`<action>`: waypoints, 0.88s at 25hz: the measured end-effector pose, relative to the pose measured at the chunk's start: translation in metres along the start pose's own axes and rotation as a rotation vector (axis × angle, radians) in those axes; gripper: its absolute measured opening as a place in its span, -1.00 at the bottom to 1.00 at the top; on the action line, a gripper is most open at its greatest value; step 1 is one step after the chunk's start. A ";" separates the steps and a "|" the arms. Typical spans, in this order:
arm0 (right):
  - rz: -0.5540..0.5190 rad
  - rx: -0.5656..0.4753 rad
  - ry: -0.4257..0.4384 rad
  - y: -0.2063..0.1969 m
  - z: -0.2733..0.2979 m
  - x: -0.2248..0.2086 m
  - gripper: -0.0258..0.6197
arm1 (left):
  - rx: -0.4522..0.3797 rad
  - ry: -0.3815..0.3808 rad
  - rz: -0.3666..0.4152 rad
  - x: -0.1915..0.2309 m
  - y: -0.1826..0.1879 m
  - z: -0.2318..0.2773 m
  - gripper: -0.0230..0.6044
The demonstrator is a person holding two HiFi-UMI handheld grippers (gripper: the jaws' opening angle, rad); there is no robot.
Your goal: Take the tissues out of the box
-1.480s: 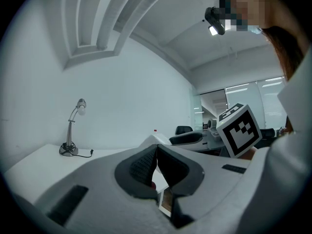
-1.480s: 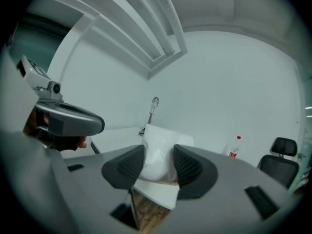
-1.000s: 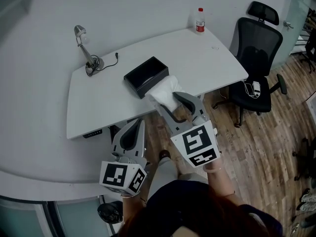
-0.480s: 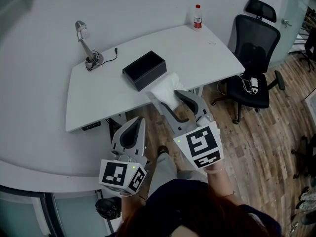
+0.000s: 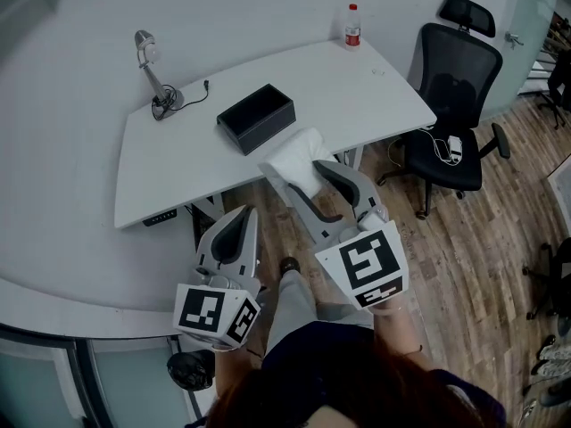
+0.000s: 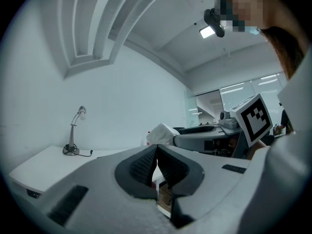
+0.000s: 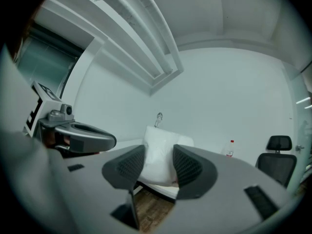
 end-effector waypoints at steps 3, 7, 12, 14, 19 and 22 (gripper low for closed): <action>0.002 -0.006 -0.001 0.000 -0.005 0.004 -0.32 | 0.003 0.001 0.004 -0.001 -0.001 -0.004 -0.86; 0.002 -0.009 0.002 -0.002 -0.014 0.009 -0.32 | 0.006 0.003 0.008 -0.006 -0.003 -0.009 -0.86; 0.005 -0.025 0.000 -0.002 -0.025 0.011 -0.32 | 0.004 0.001 0.016 -0.013 -0.002 -0.012 -0.86; 0.003 -0.029 0.003 0.000 -0.030 0.012 -0.32 | 0.003 0.003 0.021 -0.015 -0.001 -0.014 -0.86; 0.000 -0.036 0.015 0.002 -0.038 0.017 -0.32 | -0.001 0.007 0.029 -0.019 0.001 -0.017 -0.86; 0.004 -0.047 0.012 0.002 -0.041 0.016 -0.32 | -0.002 0.004 0.034 -0.022 0.001 -0.017 -0.86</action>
Point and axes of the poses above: the fingertips, and each gripper's own axes: z forward along the fingers, x to its left, y out of its top, the point moved 4 cm from there along -z, backward along the fingers, and after that the axes turned 9 degrees about y, right-handed, at the moved point
